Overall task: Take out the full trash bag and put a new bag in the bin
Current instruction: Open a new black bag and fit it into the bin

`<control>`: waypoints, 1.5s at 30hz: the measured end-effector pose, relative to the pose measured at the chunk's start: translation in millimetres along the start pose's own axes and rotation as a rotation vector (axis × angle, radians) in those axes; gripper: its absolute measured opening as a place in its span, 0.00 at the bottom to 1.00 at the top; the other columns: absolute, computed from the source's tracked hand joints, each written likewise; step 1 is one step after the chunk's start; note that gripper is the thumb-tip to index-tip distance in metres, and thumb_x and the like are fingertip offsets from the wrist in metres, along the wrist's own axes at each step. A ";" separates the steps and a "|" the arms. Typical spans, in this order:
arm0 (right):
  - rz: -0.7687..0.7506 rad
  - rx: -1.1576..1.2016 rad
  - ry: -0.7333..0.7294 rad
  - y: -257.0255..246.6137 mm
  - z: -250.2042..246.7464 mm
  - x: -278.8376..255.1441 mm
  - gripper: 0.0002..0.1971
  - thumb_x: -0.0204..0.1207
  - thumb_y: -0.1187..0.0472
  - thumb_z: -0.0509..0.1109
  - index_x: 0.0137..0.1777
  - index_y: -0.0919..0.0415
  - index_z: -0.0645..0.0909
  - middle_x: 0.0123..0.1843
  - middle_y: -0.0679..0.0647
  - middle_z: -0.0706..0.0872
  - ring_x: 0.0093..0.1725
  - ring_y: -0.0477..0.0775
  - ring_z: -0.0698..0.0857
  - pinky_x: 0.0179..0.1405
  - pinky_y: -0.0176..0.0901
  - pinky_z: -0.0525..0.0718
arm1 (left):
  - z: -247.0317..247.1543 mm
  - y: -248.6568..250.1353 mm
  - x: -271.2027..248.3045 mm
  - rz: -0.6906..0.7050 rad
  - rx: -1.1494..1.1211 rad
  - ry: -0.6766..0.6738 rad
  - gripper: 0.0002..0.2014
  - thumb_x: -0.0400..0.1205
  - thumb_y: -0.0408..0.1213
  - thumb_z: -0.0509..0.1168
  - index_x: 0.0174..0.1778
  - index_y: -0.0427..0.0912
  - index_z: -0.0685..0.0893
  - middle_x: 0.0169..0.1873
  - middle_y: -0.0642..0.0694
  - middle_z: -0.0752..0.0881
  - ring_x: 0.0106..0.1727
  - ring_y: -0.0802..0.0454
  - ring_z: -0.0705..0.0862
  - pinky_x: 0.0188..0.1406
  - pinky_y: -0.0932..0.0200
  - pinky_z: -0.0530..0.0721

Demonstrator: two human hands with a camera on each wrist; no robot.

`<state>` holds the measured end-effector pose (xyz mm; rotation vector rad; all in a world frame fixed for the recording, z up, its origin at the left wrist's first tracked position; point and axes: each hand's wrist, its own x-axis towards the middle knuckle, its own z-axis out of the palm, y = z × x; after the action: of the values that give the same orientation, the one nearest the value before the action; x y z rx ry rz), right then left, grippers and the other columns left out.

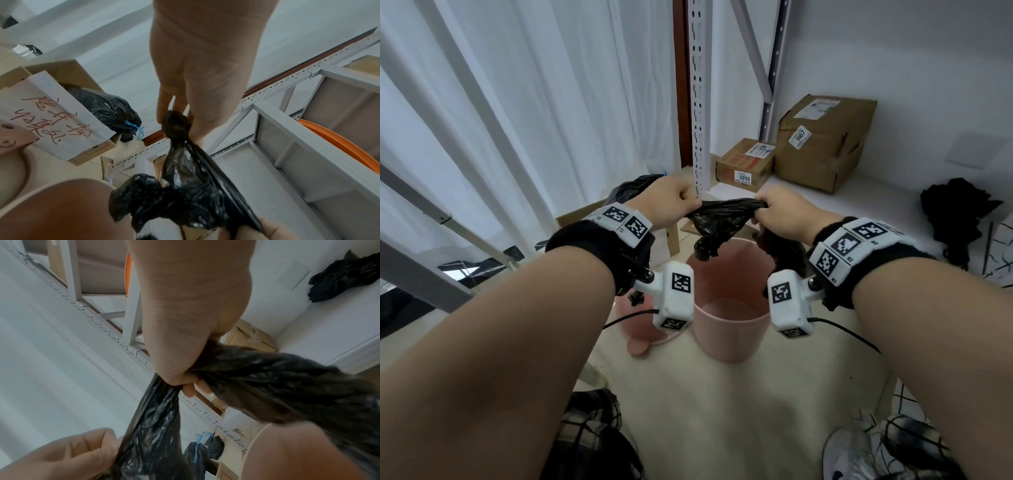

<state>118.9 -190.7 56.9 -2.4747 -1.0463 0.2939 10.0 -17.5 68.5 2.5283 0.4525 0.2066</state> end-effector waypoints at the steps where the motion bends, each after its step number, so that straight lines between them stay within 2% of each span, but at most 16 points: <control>1: 0.008 0.020 0.008 0.3 -0.3 -0.6 0.10 0.76 0.67 0.60 0.39 0.63 0.83 0.42 0.63 0.88 0.45 0.62 0.84 0.46 0.49 0.81 | -0.4 1.2 0.6 -0.034 0.054 -0.010 0.15 0.83 0.40 0.62 0.31 0.42 0.69 0.30 0.46 0.74 0.29 0.55 0.71 0.28 0.66 0.69; 6: 0.005 0.136 0.012 -3.8 -1.2 -1.9 0.10 0.77 0.69 0.59 0.40 0.68 0.81 0.34 0.59 0.81 0.40 0.58 0.78 0.37 0.45 0.72 | 5.4 -2.4 5.7 -0.223 0.066 -0.079 0.19 0.84 0.46 0.60 0.29 0.41 0.74 0.26 0.48 0.77 0.30 0.50 0.78 0.27 0.65 0.74; 8: 0.006 0.167 -0.016 -3.5 -0.4 -1.1 0.09 0.76 0.67 0.60 0.42 0.70 0.81 0.30 0.56 0.78 0.37 0.58 0.76 0.39 0.44 0.71 | 5.0 -3.0 6.0 -0.154 0.074 -0.096 0.18 0.83 0.48 0.61 0.31 0.42 0.76 0.29 0.46 0.79 0.30 0.53 0.78 0.30 0.65 0.75; 11: -0.010 0.144 -0.077 -9.0 2.0 -0.5 0.08 0.76 0.65 0.63 0.45 0.66 0.83 0.35 0.58 0.81 0.37 0.55 0.78 0.37 0.43 0.73 | 4.9 12.5 -0.4 0.028 -0.192 -0.105 0.16 0.83 0.49 0.61 0.61 0.43 0.80 0.54 0.48 0.82 0.54 0.55 0.81 0.56 0.62 0.76; 13: -0.046 0.122 -0.085 -15.0 2.8 0.2 0.08 0.77 0.65 0.63 0.38 0.59 0.80 0.33 0.55 0.81 0.32 0.49 0.78 0.30 0.36 0.73 | 7.7 25.5 -3.9 0.068 -0.098 -0.264 0.24 0.81 0.46 0.65 0.71 0.43 0.72 0.58 0.47 0.81 0.59 0.53 0.80 0.61 0.60 0.77; 15: -0.096 0.105 -0.093 -21.5 1.5 -1.2 0.11 0.76 0.67 0.63 0.32 0.57 0.79 0.29 0.51 0.81 0.29 0.44 0.77 0.23 0.25 0.72 | 13.5 32.2 -5.1 0.094 0.171 -0.359 0.17 0.81 0.39 0.64 0.65 0.37 0.75 0.50 0.42 0.82 0.51 0.47 0.82 0.50 0.56 0.79; 17: -0.121 0.115 -0.098 -23.7 -1.1 -3.4 0.07 0.74 0.68 0.66 0.36 0.63 0.83 0.30 0.52 0.82 0.29 0.43 0.79 0.24 0.22 0.72 | 13.9 29.7 -5.5 0.097 0.286 -0.275 0.11 0.84 0.33 0.57 0.57 0.32 0.79 0.45 0.39 0.81 0.47 0.44 0.79 0.45 0.58 0.73; 21: 0.008 0.174 -0.072 -0.6 -5.3 -9.1 0.07 0.73 0.65 0.69 0.40 0.68 0.87 0.31 0.58 0.85 0.28 0.47 0.82 0.32 0.35 0.79 | 4.8 7.6 -8.5 0.001 0.369 -0.045 0.14 0.85 0.28 0.50 0.56 0.26 0.80 0.56 0.31 0.84 0.59 0.37 0.81 0.54 0.53 0.74; 23: 0.083 0.160 -0.068 18.7 -4.7 -12.4 0.08 0.74 0.67 0.68 0.39 0.67 0.88 0.28 0.56 0.85 0.26 0.45 0.80 0.33 0.37 0.78 | 3.4 -8.6 -13.1 -0.082 0.444 -0.047 0.16 0.85 0.29 0.51 0.57 0.25 0.81 0.59 0.30 0.83 0.62 0.36 0.81 0.60 0.51 0.74; 27: 0.182 0.178 -0.067 39.5 0.1 -15.0 0.13 0.75 0.68 0.65 0.32 0.58 0.86 0.15 0.46 0.82 0.19 0.37 0.80 0.31 0.32 0.79 | 12.2 -32.8 -12.4 -0.189 0.466 -0.083 0.13 0.83 0.30 0.55 0.51 0.26 0.83 0.54 0.30 0.86 0.57 0.35 0.83 0.54 0.49 0.77; 30: 0.212 0.217 0.019 45.5 0.0 -14.3 0.09 0.74 0.68 0.66 0.40 0.69 0.89 0.28 0.58 0.87 0.30 0.50 0.85 0.42 0.49 0.84 | 20.0 -40.9 -6.5 -0.231 0.443 -0.111 0.12 0.83 0.28 0.55 0.45 0.28 0.83 0.51 0.30 0.86 0.54 0.34 0.83 0.53 0.48 0.79; 32: 0.263 0.281 0.125 51.0 -3.8 -14.5 0.08 0.70 0.66 0.69 0.35 0.68 0.88 0.27 0.59 0.86 0.32 0.59 0.84 0.42 0.50 0.85 | 25.1 -44.3 -3.4 -0.260 0.411 -0.111 0.12 0.83 0.28 0.54 0.42 0.29 0.82 0.52 0.30 0.86 0.54 0.35 0.83 0.54 0.49 0.79; 35: 0.326 0.468 0.319 55.3 -8.9 -14.9 0.07 0.69 0.67 0.69 0.30 0.64 0.82 0.22 0.55 0.81 0.27 0.54 0.82 0.30 0.42 0.80 | 35.6 -39.2 0.2 -0.347 0.283 -0.217 0.16 0.86 0.33 0.54 0.61 0.28 0.81 0.63 0.31 0.82 0.65 0.36 0.80 0.63 0.50 0.76; 40: 0.303 0.679 0.639 48.4 -19.1 -12.5 0.06 0.75 0.67 0.64 0.48 0.60 0.72 0.43 0.58 0.82 0.38 0.57 0.85 0.22 0.36 0.78 | 36.6 -1.2 -2.5 -0.248 -0.030 -0.519 0.46 0.72 0.75 0.52 0.80 0.47 0.64 0.74 0.45 0.75 0.75 0.44 0.73 0.78 0.55 0.66; 42: 0.316 0.573 0.794 46.2 -28.0 -11.8 0.07 0.75 0.67 0.62 0.52 0.61 0.71 0.45 0.54 0.78 0.45 0.56 0.80 0.37 0.40 0.77 | 37.5 13.8 -2.7 -0.201 0.058 -0.514 0.42 0.79 0.66 0.54 0.83 0.43 0.56 0.73 0.49 0.72 0.77 0.46 0.70 0.70 0.67 0.64; 45: 0.339 0.327 0.787 40.8 -35.9 -15.9 0.11 0.76 0.68 0.61 0.58 0.63 0.71 0.49 0.55 0.79 0.49 0.56 0.77 0.44 0.43 0.73 | 41.5 26.6 -0.5 -0.112 0.022 -0.355 0.35 0.85 0.51 0.55 0.82 0.35 0.51 0.79 0.41 0.64 0.80 0.46 0.63 0.67 0.67 0.63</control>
<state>146.3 -238.6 69.8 -2.1369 -0.2290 -0.3663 26.7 -59.4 48.6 2.4804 0.4517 -0.2872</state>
